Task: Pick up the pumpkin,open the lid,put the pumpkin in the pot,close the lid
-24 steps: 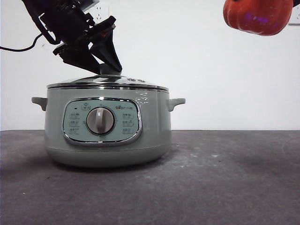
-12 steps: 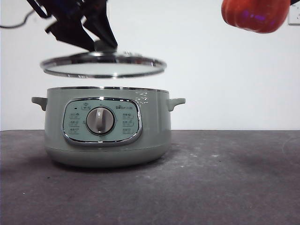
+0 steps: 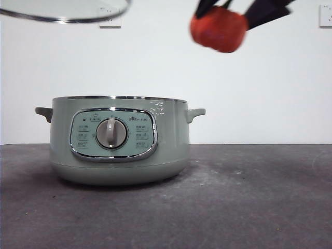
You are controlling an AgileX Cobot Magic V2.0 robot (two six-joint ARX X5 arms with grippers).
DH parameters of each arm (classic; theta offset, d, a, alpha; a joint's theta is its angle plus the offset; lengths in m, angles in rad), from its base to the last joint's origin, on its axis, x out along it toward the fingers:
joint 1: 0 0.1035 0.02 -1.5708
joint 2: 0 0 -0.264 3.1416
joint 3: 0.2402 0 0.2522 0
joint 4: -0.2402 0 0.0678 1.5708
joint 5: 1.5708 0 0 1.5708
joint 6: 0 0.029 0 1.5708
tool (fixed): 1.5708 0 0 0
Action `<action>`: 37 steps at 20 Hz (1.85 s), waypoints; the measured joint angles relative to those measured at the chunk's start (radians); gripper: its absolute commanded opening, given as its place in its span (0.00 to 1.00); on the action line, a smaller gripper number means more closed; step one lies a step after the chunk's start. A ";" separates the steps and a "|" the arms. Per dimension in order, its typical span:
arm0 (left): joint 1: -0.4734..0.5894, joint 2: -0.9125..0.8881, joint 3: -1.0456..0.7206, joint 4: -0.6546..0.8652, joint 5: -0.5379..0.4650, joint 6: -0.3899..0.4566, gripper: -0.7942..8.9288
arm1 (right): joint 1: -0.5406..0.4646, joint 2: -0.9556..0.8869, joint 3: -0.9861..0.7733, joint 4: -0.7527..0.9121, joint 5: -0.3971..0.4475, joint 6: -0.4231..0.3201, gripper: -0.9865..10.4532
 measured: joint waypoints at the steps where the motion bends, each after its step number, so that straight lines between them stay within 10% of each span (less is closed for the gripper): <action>1: 0.002 -0.040 0.000 -0.031 -0.012 0.000 0.07 | 0.011 0.063 0.056 0.002 0.000 -0.008 0.07; 10: 0.003 -0.229 0.000 -0.195 -0.029 -0.007 0.07 | 0.109 0.579 0.471 0.022 0.000 -0.103 0.07; 25: 0.003 -0.233 0.000 -0.219 -0.029 -0.008 0.07 | 0.140 0.803 0.492 0.048 0.003 -0.185 0.07; 30: 0.003 -0.233 0.000 -0.219 -0.021 -0.008 0.07 | 0.141 0.806 0.493 0.033 0.003 -0.190 0.58; 37: 0.003 -0.232 0.000 -0.219 -0.021 -0.008 0.07 | 0.140 0.782 0.502 0.021 0.031 -0.182 0.58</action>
